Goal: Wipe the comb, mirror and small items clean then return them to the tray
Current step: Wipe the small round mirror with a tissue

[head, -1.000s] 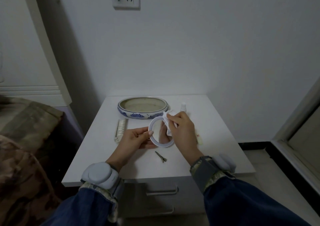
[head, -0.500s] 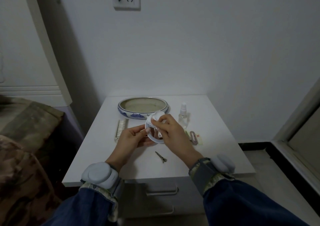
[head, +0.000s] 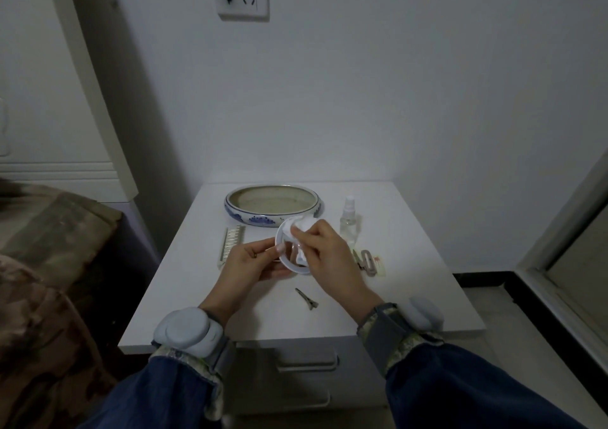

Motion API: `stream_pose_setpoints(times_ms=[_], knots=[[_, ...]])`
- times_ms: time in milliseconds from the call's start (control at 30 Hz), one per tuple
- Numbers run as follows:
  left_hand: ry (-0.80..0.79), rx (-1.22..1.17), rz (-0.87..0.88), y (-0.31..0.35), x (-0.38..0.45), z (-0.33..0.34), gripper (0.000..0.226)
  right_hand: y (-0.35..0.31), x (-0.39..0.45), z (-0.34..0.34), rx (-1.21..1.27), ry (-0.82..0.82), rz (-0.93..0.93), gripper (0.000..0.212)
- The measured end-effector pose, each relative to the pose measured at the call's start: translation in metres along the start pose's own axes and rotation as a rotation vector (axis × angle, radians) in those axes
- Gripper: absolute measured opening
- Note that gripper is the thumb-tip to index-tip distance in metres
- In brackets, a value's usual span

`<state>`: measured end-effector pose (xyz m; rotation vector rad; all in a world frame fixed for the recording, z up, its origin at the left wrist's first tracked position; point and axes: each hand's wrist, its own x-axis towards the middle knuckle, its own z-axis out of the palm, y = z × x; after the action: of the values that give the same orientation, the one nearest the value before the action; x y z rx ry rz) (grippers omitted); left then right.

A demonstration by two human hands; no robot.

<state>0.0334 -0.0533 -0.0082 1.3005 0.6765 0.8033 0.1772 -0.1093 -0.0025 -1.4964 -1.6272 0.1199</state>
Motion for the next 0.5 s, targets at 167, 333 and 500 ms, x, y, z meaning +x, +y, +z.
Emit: stream_pose_setpoints(times_ms=[167,333,500], knots=[[-0.005,0.01,0.003,0.0015,-0.0021,0.0006,0.028,0.0001,0.0006,0.0014,0.035,-0.064,-0.048,0.03],[0.007,0.004,0.002,0.0028,-0.0008,0.0054,0.029,0.0003,0.0036,-0.0023,0.027,0.048,0.066,0.03],[0.029,-0.007,-0.016,0.0021,-0.0003,0.0027,0.03,0.0068,0.008,-0.0046,-0.026,0.123,0.192,0.029]])
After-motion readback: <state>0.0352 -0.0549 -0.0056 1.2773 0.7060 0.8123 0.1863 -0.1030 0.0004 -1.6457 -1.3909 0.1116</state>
